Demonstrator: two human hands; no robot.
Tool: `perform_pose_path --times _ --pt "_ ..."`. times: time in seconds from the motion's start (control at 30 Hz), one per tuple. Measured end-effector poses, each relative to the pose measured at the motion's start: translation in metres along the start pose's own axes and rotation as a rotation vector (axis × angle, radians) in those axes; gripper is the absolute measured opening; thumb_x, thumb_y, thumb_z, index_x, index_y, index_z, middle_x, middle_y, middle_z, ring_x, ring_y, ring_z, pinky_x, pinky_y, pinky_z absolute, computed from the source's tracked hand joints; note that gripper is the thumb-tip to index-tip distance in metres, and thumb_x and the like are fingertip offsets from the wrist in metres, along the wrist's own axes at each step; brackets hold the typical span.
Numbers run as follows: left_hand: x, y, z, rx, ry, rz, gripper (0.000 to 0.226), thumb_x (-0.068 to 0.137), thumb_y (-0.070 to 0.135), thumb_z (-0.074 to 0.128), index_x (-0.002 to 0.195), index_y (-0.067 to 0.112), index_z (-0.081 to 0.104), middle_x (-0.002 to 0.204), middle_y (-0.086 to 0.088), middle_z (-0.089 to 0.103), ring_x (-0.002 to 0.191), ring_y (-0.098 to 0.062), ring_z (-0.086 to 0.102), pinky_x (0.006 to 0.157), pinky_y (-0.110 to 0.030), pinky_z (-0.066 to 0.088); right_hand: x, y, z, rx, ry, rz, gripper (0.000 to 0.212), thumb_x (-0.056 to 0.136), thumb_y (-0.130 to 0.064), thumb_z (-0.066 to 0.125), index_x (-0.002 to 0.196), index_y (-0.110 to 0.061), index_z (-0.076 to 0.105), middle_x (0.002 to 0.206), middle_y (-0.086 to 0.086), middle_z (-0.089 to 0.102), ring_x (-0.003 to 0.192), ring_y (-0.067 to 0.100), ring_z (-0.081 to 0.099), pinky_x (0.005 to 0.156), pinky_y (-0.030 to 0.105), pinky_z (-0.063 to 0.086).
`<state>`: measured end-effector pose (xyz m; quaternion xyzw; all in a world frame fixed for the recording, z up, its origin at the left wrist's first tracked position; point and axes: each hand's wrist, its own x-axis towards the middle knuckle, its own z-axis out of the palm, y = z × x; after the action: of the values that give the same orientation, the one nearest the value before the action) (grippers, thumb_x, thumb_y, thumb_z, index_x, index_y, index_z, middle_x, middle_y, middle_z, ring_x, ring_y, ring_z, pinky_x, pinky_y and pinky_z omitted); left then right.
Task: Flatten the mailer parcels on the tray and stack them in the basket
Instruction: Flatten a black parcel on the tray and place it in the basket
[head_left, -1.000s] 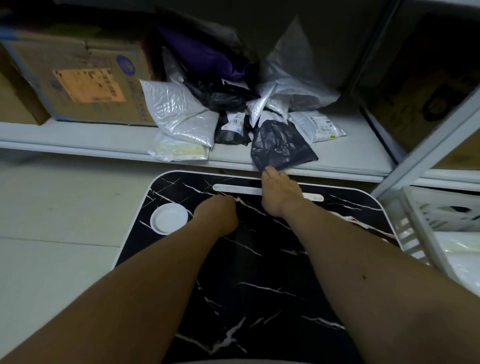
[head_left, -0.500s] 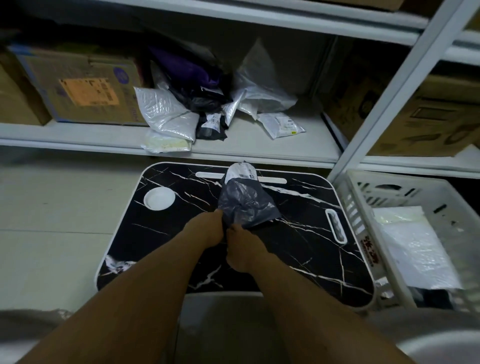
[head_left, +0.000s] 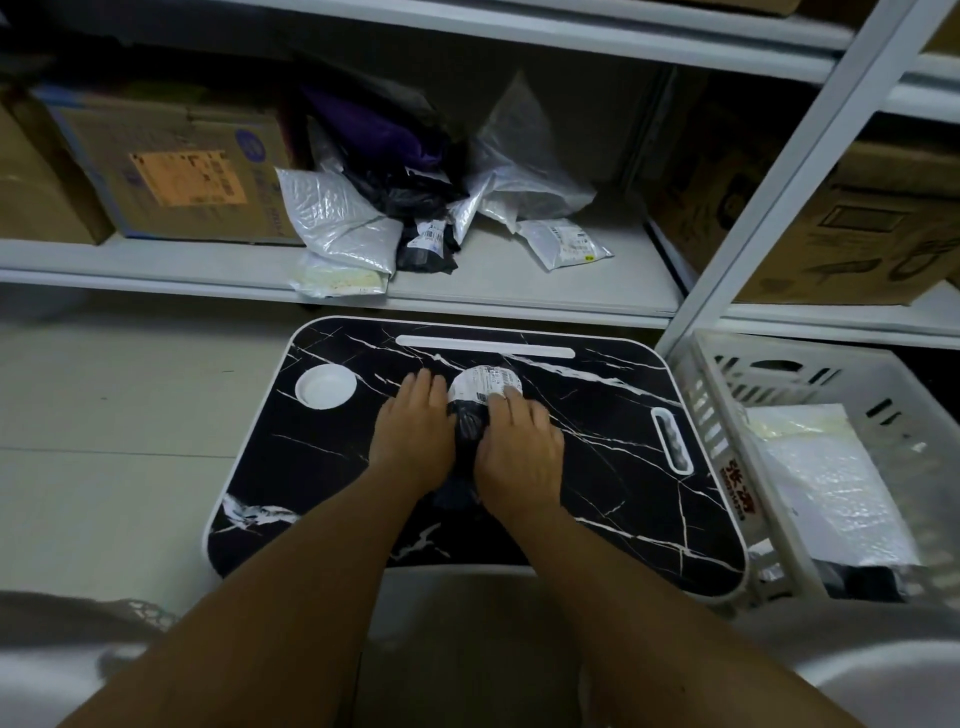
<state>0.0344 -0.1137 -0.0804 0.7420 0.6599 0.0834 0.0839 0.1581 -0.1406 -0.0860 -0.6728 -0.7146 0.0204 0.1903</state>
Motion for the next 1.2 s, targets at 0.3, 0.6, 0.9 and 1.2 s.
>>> perform_pose_path --times 0.3,0.6,0.9,1.2 --pt "-0.012 -0.003 0.047 0.269 -0.231 0.258 0.065 0.1 0.036 0.02 0.141 0.015 -0.026 0.155 -0.006 -0.027 0.143 -0.021 -0.023 0.119 -0.047 -0.001 -0.001 0.041 0.029 -0.206 -0.5 -0.169 0.073 0.088 -0.058 -0.011 0.154 -0.025 -0.008 0.162 -0.004 -0.013 0.148 0.016 -0.014 0.119 0.054 0.002" --pt "-0.002 0.001 0.038 0.092 -0.11 0.266 0.043 0.098 0.026 0.03 0.139 0.018 0.04 0.147 0.004 0.039 0.137 -0.02 0.036 0.115 -0.042 0.023 0.001 0.035 0.033 -0.071 -0.426 -0.042 0.05 0.103 -0.043 0.021 0.15 -0.026 0.026 0.16 -0.003 0.018 0.147 0.018 0.014 0.118 0.05 0.013" --pt "0.053 -0.001 0.029 -0.561 -0.028 -0.624 0.036 0.096 0.027 0.052 0.117 -0.002 0.052 0.119 -0.018 0.058 0.109 -0.032 0.056 0.086 -0.036 0.044 0.044 0.019 0.036 0.009 -0.103 -0.072 0.043 0.093 -0.016 0.042 0.134 -0.005 0.045 0.15 0.016 0.035 0.14 0.03 0.029 0.113 0.044 0.03" --pt "0.079 -0.009 0.03 -0.529 -0.064 -0.536 0.019 0.094 0.02 0.052 0.101 0.006 0.062 0.103 -0.013 0.064 0.1 -0.029 0.061 0.078 -0.032 0.047 0.027 0.023 0.053 -0.106 -0.362 -0.037 0.075 0.1 -0.052 0.021 0.153 -0.008 -0.012 0.162 0.009 -0.011 0.149 0.02 -0.01 0.121 0.039 -0.002"
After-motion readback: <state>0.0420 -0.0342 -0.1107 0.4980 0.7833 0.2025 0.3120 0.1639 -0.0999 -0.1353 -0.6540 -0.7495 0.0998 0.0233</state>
